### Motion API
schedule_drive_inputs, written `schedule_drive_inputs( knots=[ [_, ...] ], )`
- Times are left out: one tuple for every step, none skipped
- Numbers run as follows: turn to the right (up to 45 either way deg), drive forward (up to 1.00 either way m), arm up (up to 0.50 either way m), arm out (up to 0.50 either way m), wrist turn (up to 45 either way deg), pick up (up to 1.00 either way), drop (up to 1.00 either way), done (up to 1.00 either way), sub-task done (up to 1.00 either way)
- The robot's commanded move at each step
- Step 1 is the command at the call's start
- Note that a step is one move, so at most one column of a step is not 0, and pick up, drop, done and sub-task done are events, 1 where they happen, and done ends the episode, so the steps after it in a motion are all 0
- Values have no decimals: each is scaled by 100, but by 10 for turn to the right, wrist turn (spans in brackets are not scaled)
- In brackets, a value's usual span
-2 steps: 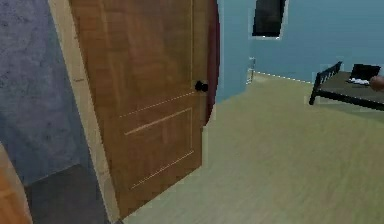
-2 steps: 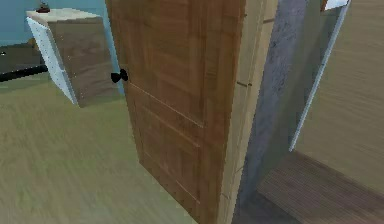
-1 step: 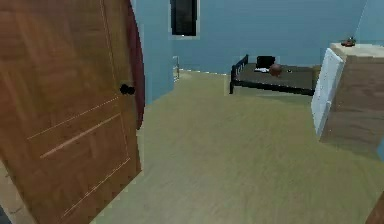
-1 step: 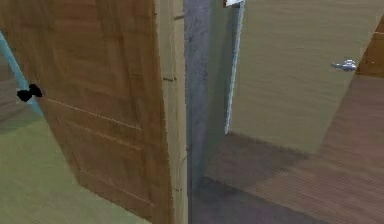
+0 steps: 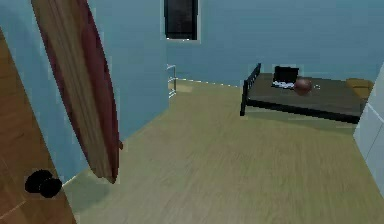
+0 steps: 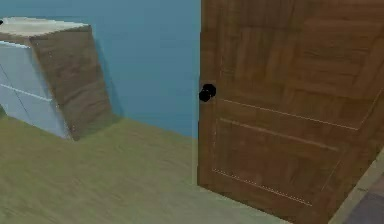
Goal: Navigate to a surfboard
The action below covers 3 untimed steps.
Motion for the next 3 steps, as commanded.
schedule_drive_inputs(
  knots=[
    [0, 60, 0, 0, 0, 0, 0, 0, 0],
    [120, 0, 0, 0, 0, 0, 0, 0, 0],
    [0, 30, 0, 0, 0, 0, 0, 0, 0]
  ],
)
